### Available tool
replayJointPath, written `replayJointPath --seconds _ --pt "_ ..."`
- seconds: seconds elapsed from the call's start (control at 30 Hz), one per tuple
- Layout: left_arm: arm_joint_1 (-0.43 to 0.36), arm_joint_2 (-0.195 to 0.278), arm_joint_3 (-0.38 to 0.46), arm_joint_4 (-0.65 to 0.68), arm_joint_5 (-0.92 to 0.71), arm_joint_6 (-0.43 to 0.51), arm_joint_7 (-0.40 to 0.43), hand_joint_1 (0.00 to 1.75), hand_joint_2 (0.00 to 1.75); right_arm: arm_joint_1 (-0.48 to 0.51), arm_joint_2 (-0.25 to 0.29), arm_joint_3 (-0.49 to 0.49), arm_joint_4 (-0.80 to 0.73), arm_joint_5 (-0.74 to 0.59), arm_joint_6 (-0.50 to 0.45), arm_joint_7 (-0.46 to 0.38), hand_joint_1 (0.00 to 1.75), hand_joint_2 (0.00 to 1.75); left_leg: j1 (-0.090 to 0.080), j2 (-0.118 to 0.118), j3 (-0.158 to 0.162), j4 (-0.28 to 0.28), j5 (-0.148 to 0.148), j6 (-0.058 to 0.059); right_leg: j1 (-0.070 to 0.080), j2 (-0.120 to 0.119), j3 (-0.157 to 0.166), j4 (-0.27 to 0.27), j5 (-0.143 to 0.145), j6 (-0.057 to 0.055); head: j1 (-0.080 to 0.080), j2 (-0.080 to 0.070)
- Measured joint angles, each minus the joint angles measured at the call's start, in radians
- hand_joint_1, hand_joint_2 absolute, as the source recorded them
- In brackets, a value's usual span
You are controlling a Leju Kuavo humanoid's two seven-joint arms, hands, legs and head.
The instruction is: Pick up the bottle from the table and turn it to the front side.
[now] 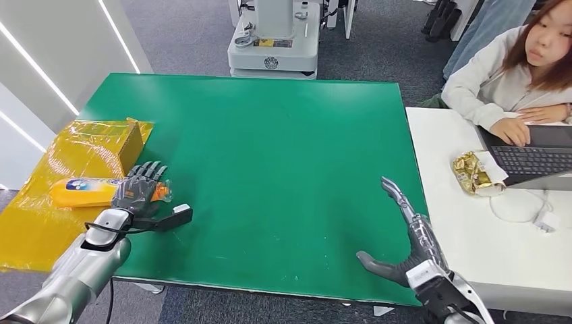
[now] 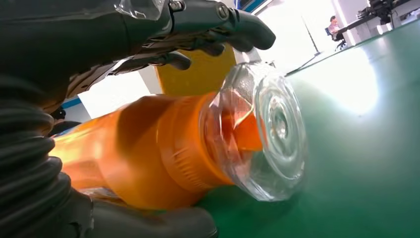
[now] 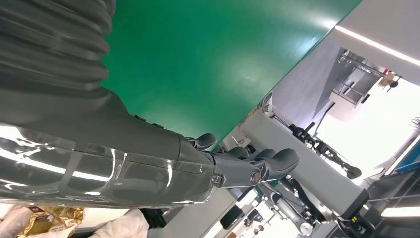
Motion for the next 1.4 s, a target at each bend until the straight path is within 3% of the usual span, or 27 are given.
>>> replayJointPath --seconds 0.2,0.3,0.5,0.63,0.7,0.87,0.97,1.03,1.2,1.4 --pt "0.003 -0.012 0.009 0.001 0.05 0.018 -0.045 0.0 1.75 -0.031 -0.011 0.021 0.03 -0.016 0.002 -0.007 0.0 1.75 0.0 -0.001 0.001 0.0 0.0 0.0 0.0 -0.001 0.001 0.0 0.0 0.0 0.0 0.0" --pt "0.022 -0.032 0.021 -0.01 0.15 0.034 -0.103 0.0 1.75 -0.041 -0.014 0.031 0.044 -0.028 -0.002 -0.007 0.0 1.75 -0.001 -0.001 0.001 0.0 0.0 0.0 0.0 -0.002 0.001 0.0 0.0 0.0 0.0 0.0" --pt "0.169 -0.15 0.064 -0.169 0.574 0.102 -0.3 0.0 1.75 -0.043 -0.012 0.048 0.061 -0.038 -0.015 0.001 0.0 1.75 -0.002 0.0 0.0 0.0 -0.001 0.001 -0.002 0.0 0.0 -0.001 0.0 0.001 0.0 0.0" --pt "0.26 -0.223 0.059 -0.349 0.614 0.226 -0.337 0.0 1.75 -0.049 -0.001 0.064 0.081 -0.044 -0.025 0.002 0.0 1.75 -0.002 -0.001 -0.001 0.001 -0.001 0.002 -0.002 -0.001 0.0 -0.002 0.0 0.001 0.0 0.0" --pt "0.292 -0.249 0.047 -0.448 0.642 0.243 -0.35 0.0 1.75 -0.046 0.005 0.071 0.087 -0.045 -0.043 -0.001 0.0 1.75 -0.001 -0.001 -0.001 0.001 -0.002 0.002 -0.002 -0.001 0.0 -0.002 -0.001 0.001 0.0 0.0" --pt "0.33 -0.307 0.012 -0.679 0.852 0.127 -0.384 0.0 1.75 0.024 0.038 0.073 0.066 -0.144 -0.099 -0.036 0.0 1.75 -0.001 -0.002 -0.002 0.001 -0.002 0.002 -0.002 -0.003 0.0 -0.002 -0.001 0.001 0.0 0.0" --pt "0.33 -0.331 -0.021 -0.751 0.881 0.097 -0.394 0.0 1.75 0.074 0.073 0.075 0.05 -0.224 -0.125 -0.067 0.0 1.75 -0.001 -0.001 -0.001 0.0 -0.002 0.002 -0.002 -0.002 -0.001 -0.002 -0.001 0.001 0.0 0.0" --pt "0.329 -0.346 -0.042 -0.772 0.912 0.067 -0.399 0.0 1.75 0.093 0.097 0.08 0.044 -0.275 -0.14 -0.079 0.0 1.75 -0.001 -0.001 -0.001 0.0 -0.002 0.002 -0.002 -0.002 -0.001 -0.002 -0.001 0.001 0.0 0.0" --pt "0.332 -0.382 -0.108 -0.779 1.1 -0.119 -0.37 0.0 1.75 0.135 0.164 0.109 0.014 -0.362 -0.218 -0.076 0.0 1.75 -0.001 -0.001 -0.002 0.0 -0.002 0.002 -0.002 -0.001 -0.001 -0.002 -0.001 0.001 0.0 0.0" --pt "0.333 -0.387 -0.161 -0.774 1.152 -0.2 -0.35 0.0 1.75 0.155 0.217 0.118 -0.022 -0.347 -0.252 -0.051 0.0 1.75 -0.001 0.0 -0.001 0.0 -0.002 0.002 -0.001 -0.001 -0.001 -0.002 -0.001 0.001 0.0 0.0"
